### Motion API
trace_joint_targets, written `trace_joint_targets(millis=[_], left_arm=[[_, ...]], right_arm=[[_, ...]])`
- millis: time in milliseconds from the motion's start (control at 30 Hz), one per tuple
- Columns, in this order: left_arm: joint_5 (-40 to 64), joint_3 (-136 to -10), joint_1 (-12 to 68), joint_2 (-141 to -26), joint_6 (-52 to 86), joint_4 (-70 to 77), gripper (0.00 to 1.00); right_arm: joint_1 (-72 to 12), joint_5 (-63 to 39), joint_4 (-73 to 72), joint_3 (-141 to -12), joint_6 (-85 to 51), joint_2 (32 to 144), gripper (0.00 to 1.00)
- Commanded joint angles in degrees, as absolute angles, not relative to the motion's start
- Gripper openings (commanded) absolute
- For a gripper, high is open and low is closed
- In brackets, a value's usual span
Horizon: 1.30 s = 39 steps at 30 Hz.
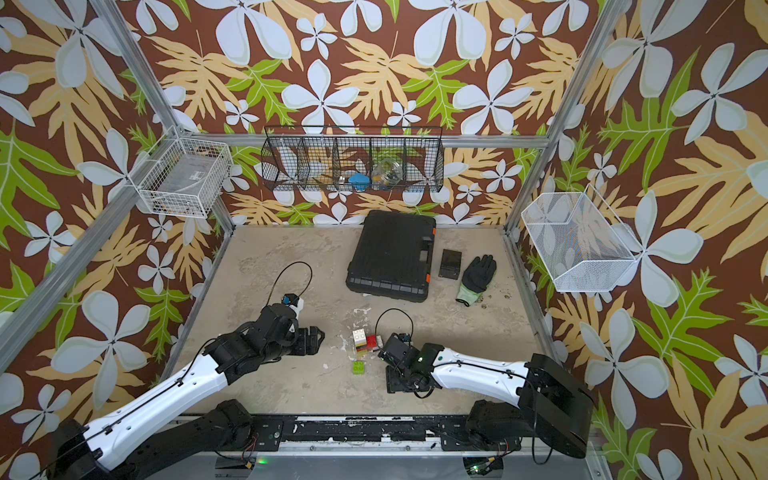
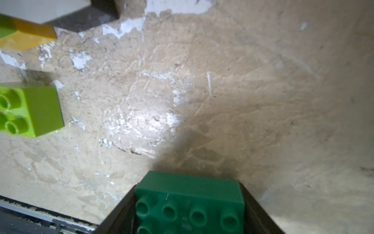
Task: Assemble a giraffe with lego
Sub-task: Place the lego brick at the center of the board, then pick up the lego brick from the center of the board.
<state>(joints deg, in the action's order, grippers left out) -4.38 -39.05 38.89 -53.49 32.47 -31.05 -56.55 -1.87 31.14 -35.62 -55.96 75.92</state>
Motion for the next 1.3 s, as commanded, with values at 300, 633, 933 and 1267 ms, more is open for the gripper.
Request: trace_joint_targets(millis=[300,633,933,1267], left_arm=[[-4.16,-38.94,38.91,-53.44,31.94,-30.06,0.87],[-4.22,-38.92,38.94,-53.44,31.85,-30.06,0.88],[-4.13,-38.76,38.94,-53.35,31.73,-29.78,0.88],[-4.07,-38.85,38.93,-53.17,31.65,-29.88,0.87]], right_arm=[[-56.59,1.99,37.5,-40.17,-52.44,77.46,0.84],[-59.02,0.96,38.43,-41.95,-54.38,79.58,0.82],[-59.41,1.29,39.02,-42.02,-54.65,80.37,0.79],[-59.41,0.27,37.09,-40.08,-55.99,79.43,0.66]])
